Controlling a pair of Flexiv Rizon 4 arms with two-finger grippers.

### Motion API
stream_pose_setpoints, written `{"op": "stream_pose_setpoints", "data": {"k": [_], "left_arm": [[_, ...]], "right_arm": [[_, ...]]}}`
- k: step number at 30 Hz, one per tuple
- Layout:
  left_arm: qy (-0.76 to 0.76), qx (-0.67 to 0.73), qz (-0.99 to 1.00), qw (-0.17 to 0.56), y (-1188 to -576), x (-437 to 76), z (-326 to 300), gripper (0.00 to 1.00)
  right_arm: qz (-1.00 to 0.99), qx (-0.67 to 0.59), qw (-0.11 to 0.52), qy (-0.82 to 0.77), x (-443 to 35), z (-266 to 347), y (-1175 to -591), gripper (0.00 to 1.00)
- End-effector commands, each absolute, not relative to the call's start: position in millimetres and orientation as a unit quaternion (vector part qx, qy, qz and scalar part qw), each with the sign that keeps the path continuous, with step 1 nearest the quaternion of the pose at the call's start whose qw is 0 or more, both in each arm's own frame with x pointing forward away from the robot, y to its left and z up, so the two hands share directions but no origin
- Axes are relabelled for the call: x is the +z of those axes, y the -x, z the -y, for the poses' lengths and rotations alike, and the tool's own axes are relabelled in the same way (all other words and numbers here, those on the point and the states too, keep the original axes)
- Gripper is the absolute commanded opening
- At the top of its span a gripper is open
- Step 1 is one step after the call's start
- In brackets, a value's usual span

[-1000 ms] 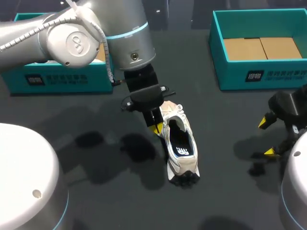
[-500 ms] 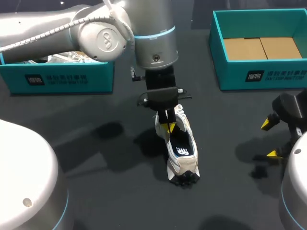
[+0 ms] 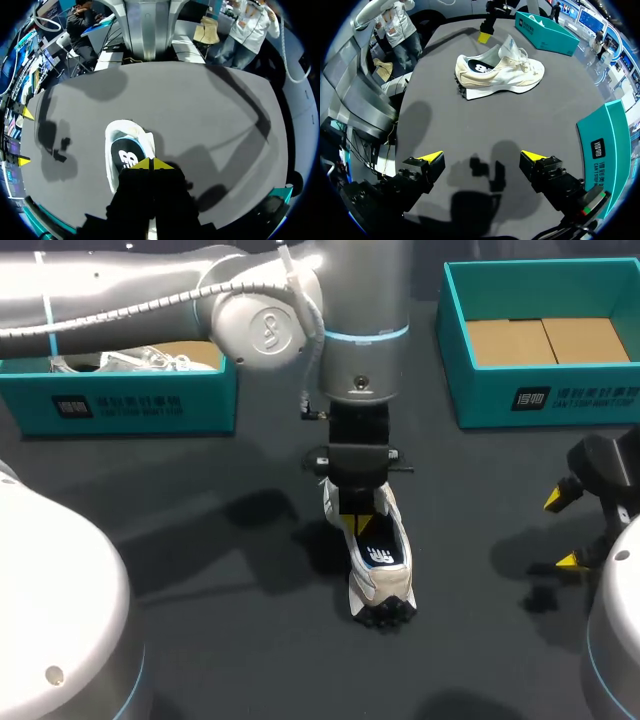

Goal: Take the shoe out of the shoebox, open the shoe tongue, remove and reinsert the insole, then place the shoe into the shoebox

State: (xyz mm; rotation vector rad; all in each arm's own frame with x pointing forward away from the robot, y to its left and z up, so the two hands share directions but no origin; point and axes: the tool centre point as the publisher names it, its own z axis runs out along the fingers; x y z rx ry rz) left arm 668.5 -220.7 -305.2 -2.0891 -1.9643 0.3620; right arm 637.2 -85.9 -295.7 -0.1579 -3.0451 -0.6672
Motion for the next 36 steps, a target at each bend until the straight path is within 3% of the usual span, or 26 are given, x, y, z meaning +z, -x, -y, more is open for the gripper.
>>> {"op": "stream_pose_setpoints", "data": {"k": [1,30,36], "left_arm": [[0.718,0.122,0.674,0.125,-660.8,-320.4,223.6,0.0],[0.725,0.125,0.665,0.13,-657.9,-377.6,237.8,0.0],[0.725,0.137,0.665,0.111,-657.4,-365.2,241.0,0.0]], "right_arm": [[0.976,-0.212,0.008,0.052,-294.8,85.8,-634.8,1.0],[0.976,-0.212,0.008,0.052,-294.8,85.8,-634.8,1.0],[0.976,-0.212,0.008,0.052,-294.8,85.8,-634.8,1.0]]}}
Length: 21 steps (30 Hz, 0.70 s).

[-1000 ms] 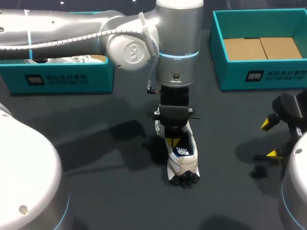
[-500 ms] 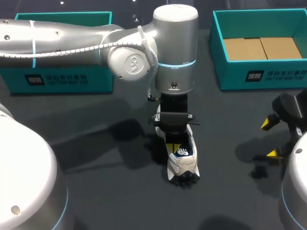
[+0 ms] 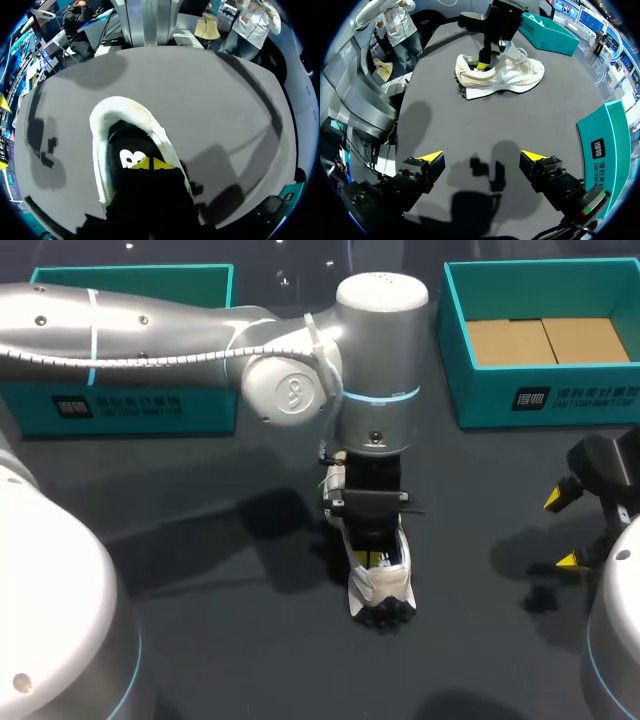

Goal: Take the shoe out of the shoebox, open the shoe tongue, remove and reinsert the insole, then place the shoe into the shoebox

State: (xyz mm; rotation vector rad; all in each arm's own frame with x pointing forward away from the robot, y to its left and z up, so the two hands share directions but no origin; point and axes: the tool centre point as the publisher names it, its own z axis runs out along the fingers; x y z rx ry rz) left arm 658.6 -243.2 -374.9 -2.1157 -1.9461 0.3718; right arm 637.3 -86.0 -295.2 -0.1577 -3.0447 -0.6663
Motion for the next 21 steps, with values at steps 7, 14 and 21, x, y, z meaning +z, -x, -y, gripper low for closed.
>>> {"op": "stream_pose_setpoints", "data": {"k": [7,14,21], "left_arm": [[0.732,0.168,0.655,0.089,-645.3,-355.8,248.7,0.0],[0.73,0.178,0.654,0.084,-635.6,-383.5,264.1,0.0],[0.72,0.151,0.673,0.075,-645.5,-398.5,262.8,0.0]], "right_arm": [[0.976,-0.212,0.008,0.052,-294.8,85.8,-634.8,1.0],[0.976,-0.212,0.008,0.052,-294.8,85.8,-634.8,1.0],[0.976,-0.212,0.008,0.052,-294.8,85.8,-634.8,1.0]]}}
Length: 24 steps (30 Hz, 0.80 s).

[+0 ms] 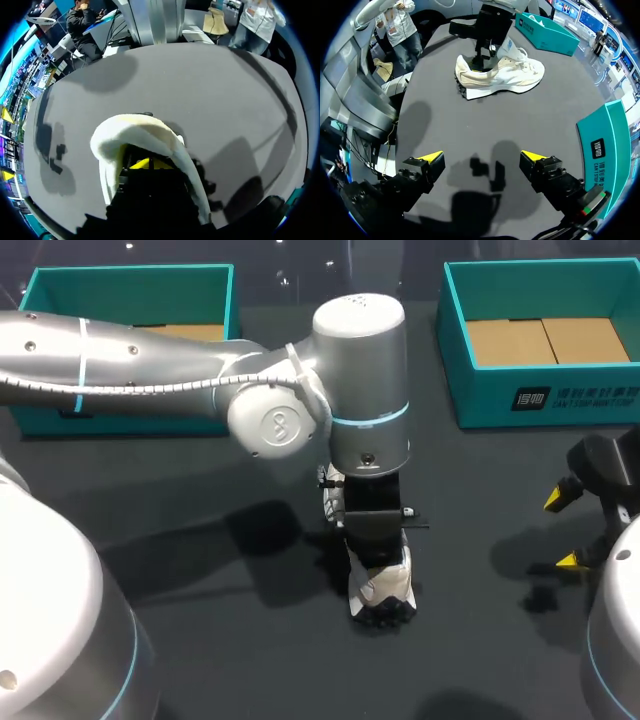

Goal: Take the shoe out of the shoebox, open the shoe tongue, remove and reinsert the insole, then place the shoe into the shoebox

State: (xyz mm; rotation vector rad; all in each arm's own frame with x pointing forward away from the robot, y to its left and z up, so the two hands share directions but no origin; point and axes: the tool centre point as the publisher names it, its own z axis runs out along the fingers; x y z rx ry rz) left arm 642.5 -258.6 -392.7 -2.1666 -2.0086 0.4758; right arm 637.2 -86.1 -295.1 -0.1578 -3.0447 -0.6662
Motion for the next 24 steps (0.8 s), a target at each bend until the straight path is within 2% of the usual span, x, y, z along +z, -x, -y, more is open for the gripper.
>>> {"op": "stream_pose_setpoints", "data": {"k": [1,9,17,24], "left_arm": [[0.719,0.152,0.674,0.075,-647.5,-396.4,260.8,0.0],[0.721,0.173,0.67,0.029,-640.4,-371.7,263.0,0.0],[0.717,0.178,0.672,0.051,-629.1,-401.1,286.1,0.0],[0.71,0.141,0.689,0.045,-640.9,-412.1,277.7,0.0]], "right_arm": [[0.976,-0.212,0.008,0.052,-294.8,85.8,-634.8,1.0],[0.976,-0.212,0.008,0.052,-294.8,85.8,-634.8,1.0],[0.976,-0.212,0.008,0.052,-294.8,85.8,-634.8,1.0],[0.976,-0.212,0.008,0.052,-294.8,85.8,-634.8,1.0]]}}
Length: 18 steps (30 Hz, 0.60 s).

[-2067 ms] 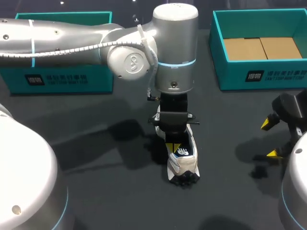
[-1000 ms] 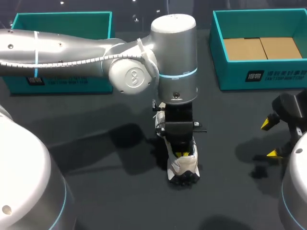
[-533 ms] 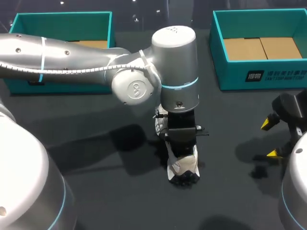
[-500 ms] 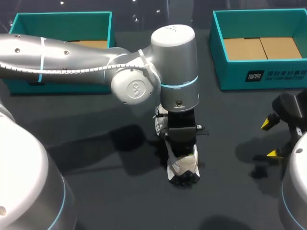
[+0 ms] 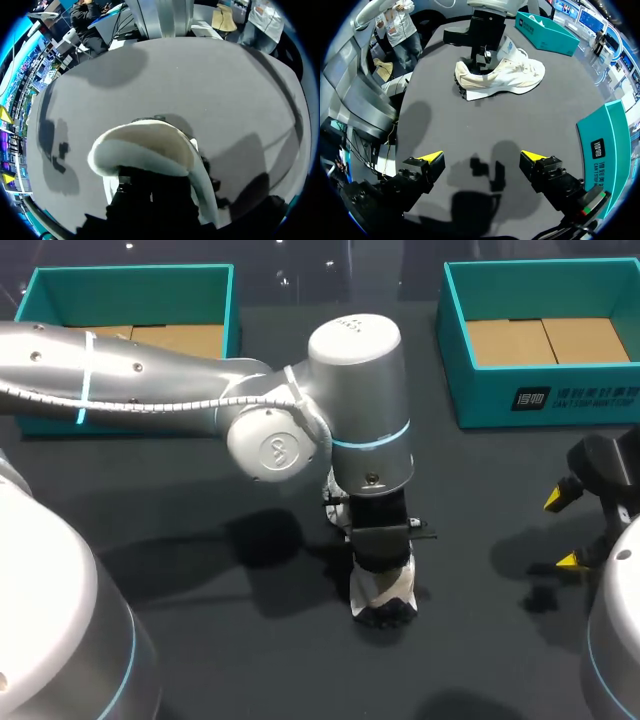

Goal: Take the shoe out of the shoebox, open the shoe tongue, remove and reinsert the insole, then place the shoe into the shoebox

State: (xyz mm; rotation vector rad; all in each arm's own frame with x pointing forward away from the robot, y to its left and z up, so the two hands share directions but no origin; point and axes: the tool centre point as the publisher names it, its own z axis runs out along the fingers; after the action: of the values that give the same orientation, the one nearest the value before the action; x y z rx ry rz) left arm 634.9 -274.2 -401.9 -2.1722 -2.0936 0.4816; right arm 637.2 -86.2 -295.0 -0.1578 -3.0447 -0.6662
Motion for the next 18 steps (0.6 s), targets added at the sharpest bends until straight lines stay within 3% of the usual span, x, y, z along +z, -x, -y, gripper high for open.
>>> {"op": "stream_pose_setpoints", "data": {"k": [1,18], "left_arm": [[0.709,0.139,0.69,0.045,-643.5,-410.3,274.9,0.0],[0.717,0.053,0.695,-0.02,-663.9,-359.3,252.7,0.0]], "right_arm": [[0.976,-0.212,0.008,0.052,-294.8,85.8,-634.8,1.0],[0.976,-0.212,0.008,0.052,-294.8,85.8,-634.8,1.0]]}}
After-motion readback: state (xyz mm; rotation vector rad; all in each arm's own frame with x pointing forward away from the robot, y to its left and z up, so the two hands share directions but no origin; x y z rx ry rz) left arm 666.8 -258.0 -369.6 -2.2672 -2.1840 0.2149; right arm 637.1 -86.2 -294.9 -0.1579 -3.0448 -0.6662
